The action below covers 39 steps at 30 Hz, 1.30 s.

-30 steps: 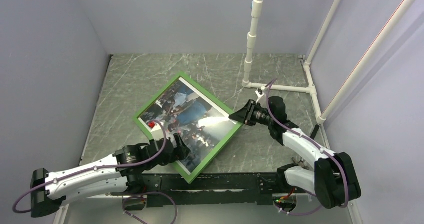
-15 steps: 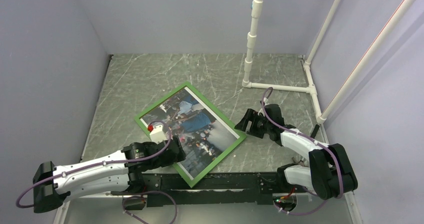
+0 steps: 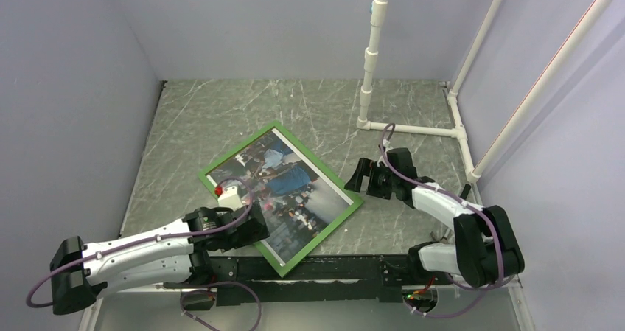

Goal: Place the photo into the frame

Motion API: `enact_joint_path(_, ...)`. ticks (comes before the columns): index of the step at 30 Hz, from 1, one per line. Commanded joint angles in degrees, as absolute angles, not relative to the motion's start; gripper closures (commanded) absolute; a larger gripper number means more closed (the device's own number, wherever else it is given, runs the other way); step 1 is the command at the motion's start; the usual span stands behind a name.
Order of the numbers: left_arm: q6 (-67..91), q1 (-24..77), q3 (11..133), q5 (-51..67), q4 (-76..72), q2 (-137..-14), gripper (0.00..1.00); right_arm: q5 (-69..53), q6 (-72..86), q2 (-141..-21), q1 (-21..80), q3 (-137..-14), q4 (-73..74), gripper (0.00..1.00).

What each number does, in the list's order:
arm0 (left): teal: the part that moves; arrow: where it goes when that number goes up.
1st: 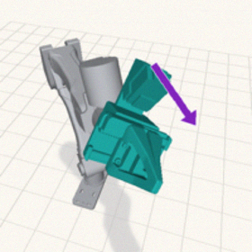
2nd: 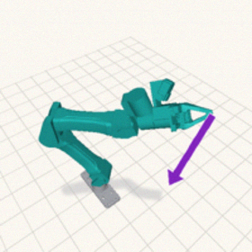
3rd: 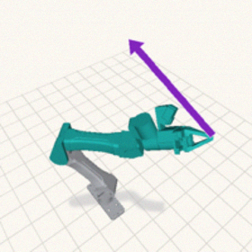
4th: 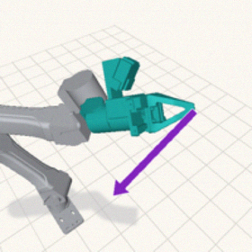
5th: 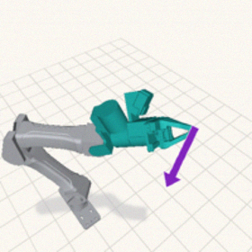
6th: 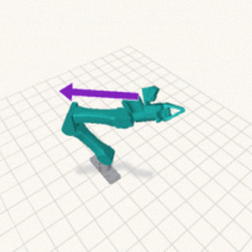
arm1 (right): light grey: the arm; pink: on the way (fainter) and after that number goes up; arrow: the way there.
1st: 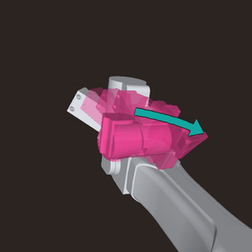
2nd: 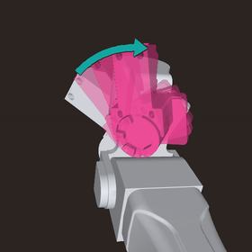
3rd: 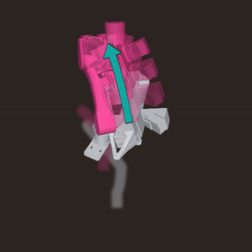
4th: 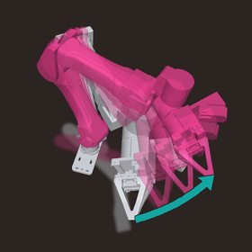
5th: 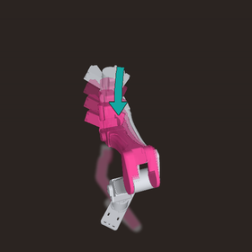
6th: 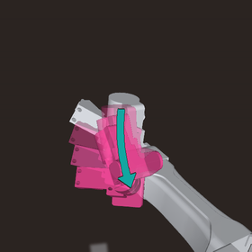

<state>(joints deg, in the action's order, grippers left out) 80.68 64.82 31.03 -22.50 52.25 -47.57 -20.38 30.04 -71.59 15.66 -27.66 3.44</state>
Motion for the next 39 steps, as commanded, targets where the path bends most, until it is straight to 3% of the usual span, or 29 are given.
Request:
enact_joint_path(1,81.71,62.32,27.08,-19.6,48.68,-45.05,0.01,-23.72,28.04,-75.35,15.48,-30.13,2.72,0.0)
enact_joint_path(13,69.42,48.35,22.88,-11.09,27.46,-48.33,0.03,-32.46,28.41,-83.37,15.42,-30.55,1.55,0.0)
enact_joint_path(26,50.7,37.4,41.87,-4.21,25.32,-70.04,0.04,-37.06,29.47,-73.04,17.09,-22.7,4.66,0.0)
enact_joint_path(31,46.45,34.74,47.06,-0.13,24.52,-77.13,0.02,-36.3,33.0,-68.92,21.27,-19.6,2.14,0.01)
enact_joint_path(39,43.1,33.16,53.69,2.58,24.99,-84.28,0.01,-34.32,39.98,-72.53,35.26,-21.45,-4.52,0.02)
